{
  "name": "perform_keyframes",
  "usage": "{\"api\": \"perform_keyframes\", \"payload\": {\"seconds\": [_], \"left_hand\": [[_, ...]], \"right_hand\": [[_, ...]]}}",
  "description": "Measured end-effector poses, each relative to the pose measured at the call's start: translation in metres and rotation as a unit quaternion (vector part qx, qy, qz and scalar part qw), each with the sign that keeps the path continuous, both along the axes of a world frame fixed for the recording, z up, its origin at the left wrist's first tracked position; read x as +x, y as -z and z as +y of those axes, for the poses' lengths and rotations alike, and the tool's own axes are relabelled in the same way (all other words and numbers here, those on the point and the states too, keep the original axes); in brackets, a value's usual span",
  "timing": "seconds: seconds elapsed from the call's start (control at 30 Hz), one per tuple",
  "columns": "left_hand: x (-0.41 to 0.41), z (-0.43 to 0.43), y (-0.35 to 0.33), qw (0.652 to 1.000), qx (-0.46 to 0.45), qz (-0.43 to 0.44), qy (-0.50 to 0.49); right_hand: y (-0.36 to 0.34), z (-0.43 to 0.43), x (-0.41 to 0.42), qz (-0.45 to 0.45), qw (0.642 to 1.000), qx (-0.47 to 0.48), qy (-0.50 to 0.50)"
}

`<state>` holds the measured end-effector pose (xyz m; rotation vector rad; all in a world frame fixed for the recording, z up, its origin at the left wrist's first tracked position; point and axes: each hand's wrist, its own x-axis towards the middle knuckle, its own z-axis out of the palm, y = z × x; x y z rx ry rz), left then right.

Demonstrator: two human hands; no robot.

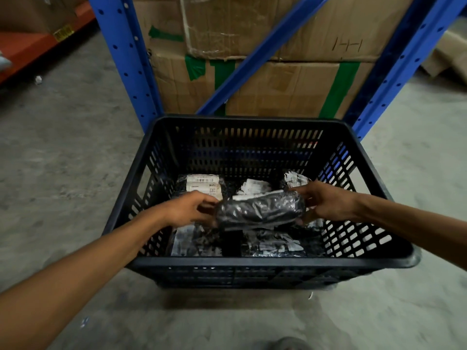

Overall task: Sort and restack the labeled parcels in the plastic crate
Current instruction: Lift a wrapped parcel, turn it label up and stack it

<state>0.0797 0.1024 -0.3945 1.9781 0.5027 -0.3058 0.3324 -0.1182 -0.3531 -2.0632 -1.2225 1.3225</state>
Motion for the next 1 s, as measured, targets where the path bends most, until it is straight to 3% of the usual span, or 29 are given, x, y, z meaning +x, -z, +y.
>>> {"api": "perform_keyframes", "payload": {"seconds": [0.17,0.27,0.4,0.57,0.83,1.0], "left_hand": [[0.008,-0.001,-0.019,0.981,-0.040,-0.097,-0.164],[0.015,-0.005,-0.030,0.956,-0.034,-0.126,-0.265],[0.018,-0.003,-0.048,0.919,-0.056,-0.144,-0.363],[0.011,0.008,-0.066,0.899,-0.102,-0.146,-0.399],[0.001,0.020,-0.059,0.852,-0.169,-0.089,-0.487],[-0.001,0.032,-0.054,0.833,-0.210,-0.100,-0.501]], "right_hand": [[-0.004,-0.002,0.011,0.081,0.994,0.047,0.060],[-0.013,0.007,0.012,0.179,0.975,0.069,0.115],[-0.030,0.025,0.001,0.217,0.959,0.093,0.155],[-0.046,0.051,-0.019,0.258,0.936,0.113,0.213],[-0.054,0.083,-0.037,0.272,0.940,0.103,0.181],[-0.056,0.101,-0.038,0.353,0.919,0.060,0.164]]}}
